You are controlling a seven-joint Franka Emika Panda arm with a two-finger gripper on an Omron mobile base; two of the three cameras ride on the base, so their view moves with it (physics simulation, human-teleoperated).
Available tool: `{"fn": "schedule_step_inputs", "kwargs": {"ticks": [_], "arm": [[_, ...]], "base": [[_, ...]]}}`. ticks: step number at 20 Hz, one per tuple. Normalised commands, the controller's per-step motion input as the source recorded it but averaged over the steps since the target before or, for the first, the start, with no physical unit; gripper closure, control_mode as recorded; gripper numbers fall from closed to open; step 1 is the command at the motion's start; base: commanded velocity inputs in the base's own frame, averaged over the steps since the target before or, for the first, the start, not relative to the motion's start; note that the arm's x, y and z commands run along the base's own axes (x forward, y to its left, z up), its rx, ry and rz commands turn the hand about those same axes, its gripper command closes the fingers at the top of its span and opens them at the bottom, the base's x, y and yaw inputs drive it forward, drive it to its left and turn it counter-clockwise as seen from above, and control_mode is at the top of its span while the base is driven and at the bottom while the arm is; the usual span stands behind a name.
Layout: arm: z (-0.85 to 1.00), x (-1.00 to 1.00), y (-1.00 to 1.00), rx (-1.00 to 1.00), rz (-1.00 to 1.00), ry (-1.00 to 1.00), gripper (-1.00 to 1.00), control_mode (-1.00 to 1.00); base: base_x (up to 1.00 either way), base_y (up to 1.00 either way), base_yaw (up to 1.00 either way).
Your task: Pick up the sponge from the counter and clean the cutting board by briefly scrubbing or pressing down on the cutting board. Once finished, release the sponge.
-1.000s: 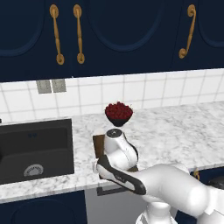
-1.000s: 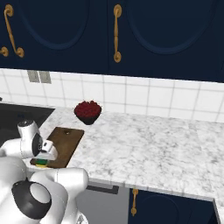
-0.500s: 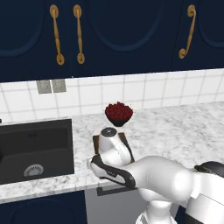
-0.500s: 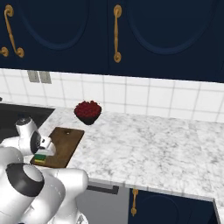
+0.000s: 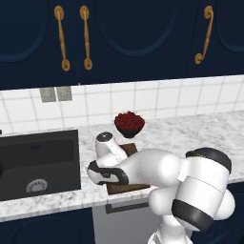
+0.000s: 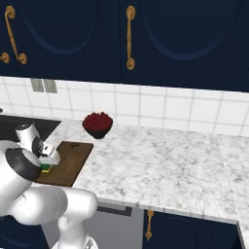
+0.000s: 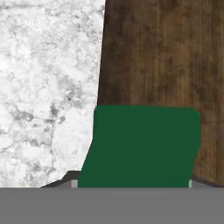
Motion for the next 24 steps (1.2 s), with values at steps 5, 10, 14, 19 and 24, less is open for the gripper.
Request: {"fn": "schedule_step_inputs", "kwargs": {"ticks": [5,10,14,19,24], "arm": [[-0.14,0.59,-0.01,0.00,0.00,-0.10,1.00,-1.00],[-0.27,0.22,-0.03,0.00,0.00,-0.20,1.00,-1.00],[-0.24,0.55,-0.12,0.00,0.00,-0.18,1.00,-1.00],[0.00,0.44,-0.31,0.04,0.03,-0.02,1.00,-1.00],[0.00,0.49,-0.40,0.07,0.03,0.00,1.00,-1.00]], "base": [[0.00,0.00,0.00],[0.00,0.00,0.00],[0.00,0.00,0.00],[0.00,0.00,0.00],[0.00,0.00,0.00]]}}
